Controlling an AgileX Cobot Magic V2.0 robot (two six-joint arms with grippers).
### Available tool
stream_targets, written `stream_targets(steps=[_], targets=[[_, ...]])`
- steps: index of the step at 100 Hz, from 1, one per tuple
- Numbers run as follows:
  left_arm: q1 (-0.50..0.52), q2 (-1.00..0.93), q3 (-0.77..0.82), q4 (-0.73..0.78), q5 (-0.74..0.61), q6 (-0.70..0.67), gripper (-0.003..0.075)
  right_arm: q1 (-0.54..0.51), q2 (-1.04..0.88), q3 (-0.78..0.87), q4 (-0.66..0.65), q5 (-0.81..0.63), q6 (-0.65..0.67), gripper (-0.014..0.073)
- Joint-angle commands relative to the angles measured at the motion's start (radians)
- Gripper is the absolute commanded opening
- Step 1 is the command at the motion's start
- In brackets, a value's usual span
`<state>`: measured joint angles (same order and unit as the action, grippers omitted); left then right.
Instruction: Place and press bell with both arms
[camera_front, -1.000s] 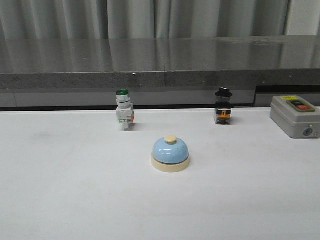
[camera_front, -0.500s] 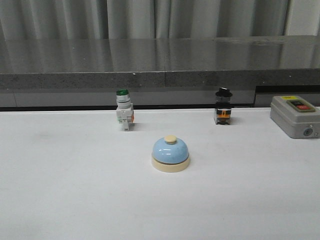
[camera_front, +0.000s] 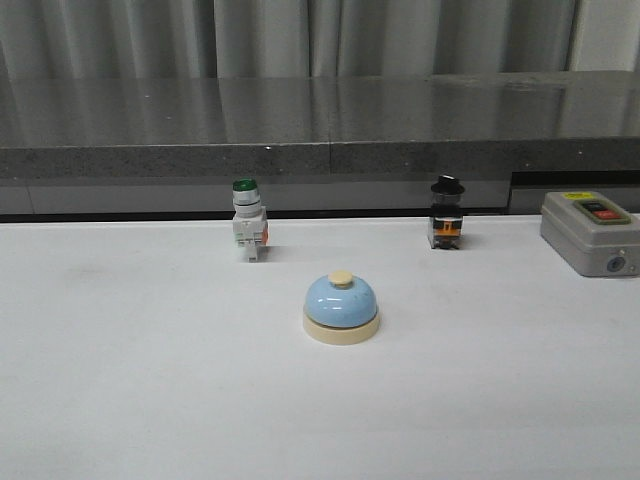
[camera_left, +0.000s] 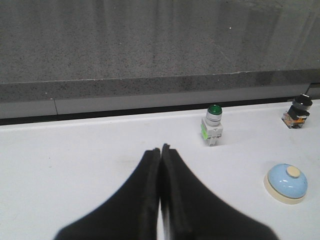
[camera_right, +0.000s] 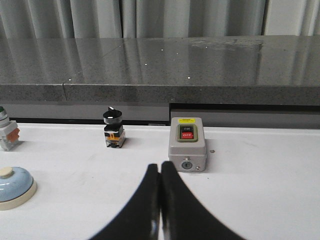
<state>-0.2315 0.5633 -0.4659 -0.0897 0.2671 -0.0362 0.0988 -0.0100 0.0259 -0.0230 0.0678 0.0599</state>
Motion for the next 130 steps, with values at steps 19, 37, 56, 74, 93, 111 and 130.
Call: stream_targets(steps=[19,37,56,74,93,111,130], targets=[[0.003,0.004,-0.028,-0.003,-0.101,-0.007,-0.002,-0.007,-0.019,-0.014,0.006,-0.079,-0.002,-0.006],[0.003,-0.013,-0.013,0.047,-0.114,-0.007,-0.002,-0.007,-0.019,-0.014,0.006,-0.079,-0.002,-0.006],[0.003,-0.119,0.093,0.09,-0.194,-0.007,-0.002,-0.007,-0.019,-0.014,0.006,-0.079,-0.002,-0.006],[0.045,-0.261,0.224,0.09,-0.204,-0.007,-0.002,-0.007,-0.019,-0.014,0.006,-0.079,-0.002,-0.006],[0.133,-0.414,0.334,0.09,-0.204,-0.007,-0.002,-0.007,-0.019,-0.014,0.006,-0.079,-0.002,-0.006],[0.144,-0.546,0.41,0.09,-0.204,-0.007,-0.002,-0.007,-0.019,-0.014,0.006,-0.079,-0.002,-0.006],[0.144,-0.6,0.467,0.09,-0.211,-0.007,-0.002,-0.007,-0.019,-0.014,0.006,-0.079,-0.002,-0.006]])
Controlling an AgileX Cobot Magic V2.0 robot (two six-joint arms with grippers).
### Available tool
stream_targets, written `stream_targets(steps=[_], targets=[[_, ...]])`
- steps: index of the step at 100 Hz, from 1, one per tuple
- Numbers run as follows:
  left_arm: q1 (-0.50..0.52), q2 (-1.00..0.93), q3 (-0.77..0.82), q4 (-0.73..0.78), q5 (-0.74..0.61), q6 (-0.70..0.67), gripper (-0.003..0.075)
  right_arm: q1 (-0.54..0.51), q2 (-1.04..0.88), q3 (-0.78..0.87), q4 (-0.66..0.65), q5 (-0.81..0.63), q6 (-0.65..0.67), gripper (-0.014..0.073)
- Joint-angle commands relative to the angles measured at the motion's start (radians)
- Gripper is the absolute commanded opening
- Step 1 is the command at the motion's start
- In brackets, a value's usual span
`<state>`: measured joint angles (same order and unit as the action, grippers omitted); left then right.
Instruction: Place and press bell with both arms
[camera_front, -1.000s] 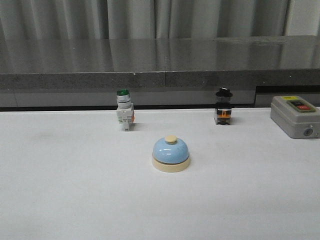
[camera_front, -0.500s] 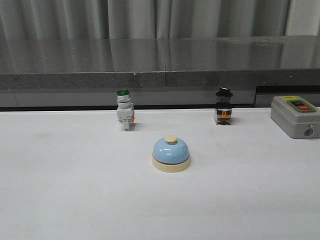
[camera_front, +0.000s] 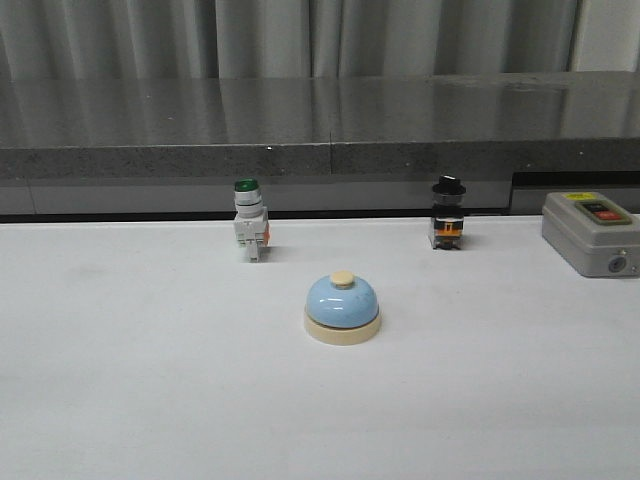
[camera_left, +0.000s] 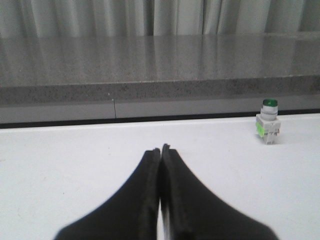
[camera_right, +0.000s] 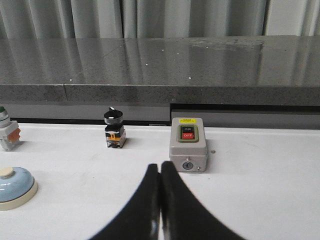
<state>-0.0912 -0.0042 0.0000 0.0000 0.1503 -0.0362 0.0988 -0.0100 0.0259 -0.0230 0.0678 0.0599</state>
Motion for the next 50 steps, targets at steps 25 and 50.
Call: stream_targets(steps=[25,50], targets=[[0.004,-0.032,0.044,0.0,-0.178,-0.007,-0.002,-0.007,-0.019,-0.014,0.006,-0.079,-0.002,-0.006],[0.004,-0.032,0.044,0.0,-0.186,-0.007,-0.002,-0.007,-0.019,-0.014,0.006,-0.079,-0.002,-0.006]])
